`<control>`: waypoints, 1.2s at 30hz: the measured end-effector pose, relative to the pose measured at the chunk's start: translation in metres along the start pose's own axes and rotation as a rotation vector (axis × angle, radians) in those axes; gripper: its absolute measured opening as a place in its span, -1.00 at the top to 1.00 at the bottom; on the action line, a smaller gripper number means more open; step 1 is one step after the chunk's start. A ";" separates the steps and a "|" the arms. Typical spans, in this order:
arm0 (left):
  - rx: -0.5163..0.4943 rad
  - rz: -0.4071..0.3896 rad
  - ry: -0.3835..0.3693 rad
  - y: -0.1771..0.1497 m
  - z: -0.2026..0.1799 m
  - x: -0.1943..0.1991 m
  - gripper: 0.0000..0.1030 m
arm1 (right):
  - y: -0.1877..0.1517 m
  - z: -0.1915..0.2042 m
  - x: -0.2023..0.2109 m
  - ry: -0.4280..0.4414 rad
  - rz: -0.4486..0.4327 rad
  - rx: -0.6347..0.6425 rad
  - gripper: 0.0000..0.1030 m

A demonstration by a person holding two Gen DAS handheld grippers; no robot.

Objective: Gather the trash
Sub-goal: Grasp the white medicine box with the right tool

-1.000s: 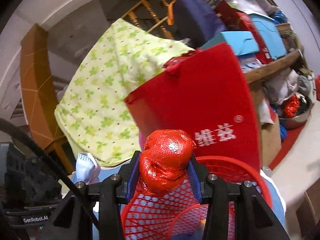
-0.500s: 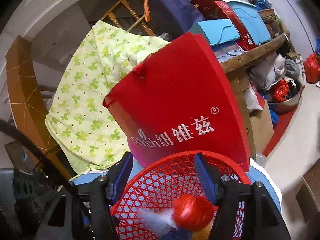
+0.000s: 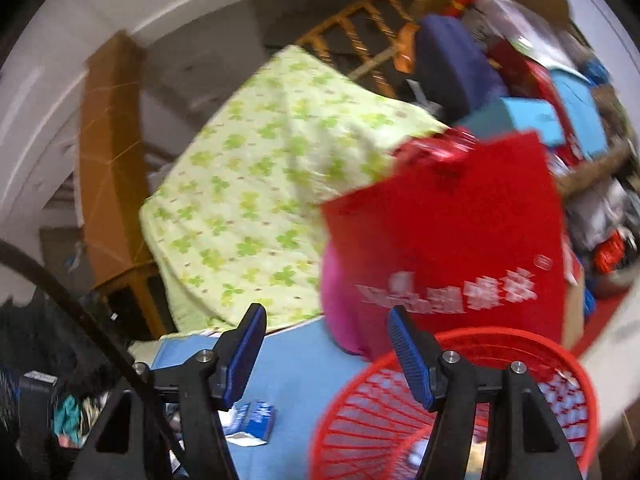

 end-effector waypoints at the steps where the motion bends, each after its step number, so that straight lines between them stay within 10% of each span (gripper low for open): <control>1: 0.018 -0.001 0.024 -0.005 0.012 0.002 0.02 | -0.004 0.014 -0.003 0.023 0.005 0.025 -0.31; 7: 0.119 -0.001 0.210 -0.039 0.098 0.021 0.02 | -0.038 0.085 -0.026 0.149 0.101 0.109 -0.31; 20: 0.293 0.065 0.302 -0.093 0.189 0.019 0.02 | -0.143 0.192 -0.111 0.282 0.609 0.119 -0.32; 36: 0.333 0.097 0.328 -0.110 0.225 0.015 0.01 | -0.263 0.244 -0.204 0.038 0.980 0.168 -0.32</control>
Point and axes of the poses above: each gripper's, at about its wrist camera, not at the fingertips, and x roughly against the way its jaws point, z to its left, y to its top, the point moved 1 cm from there along -x, roughly the way its jaws point, and after that the axes turned 2 degrees about -x, right-handed, at the moved point
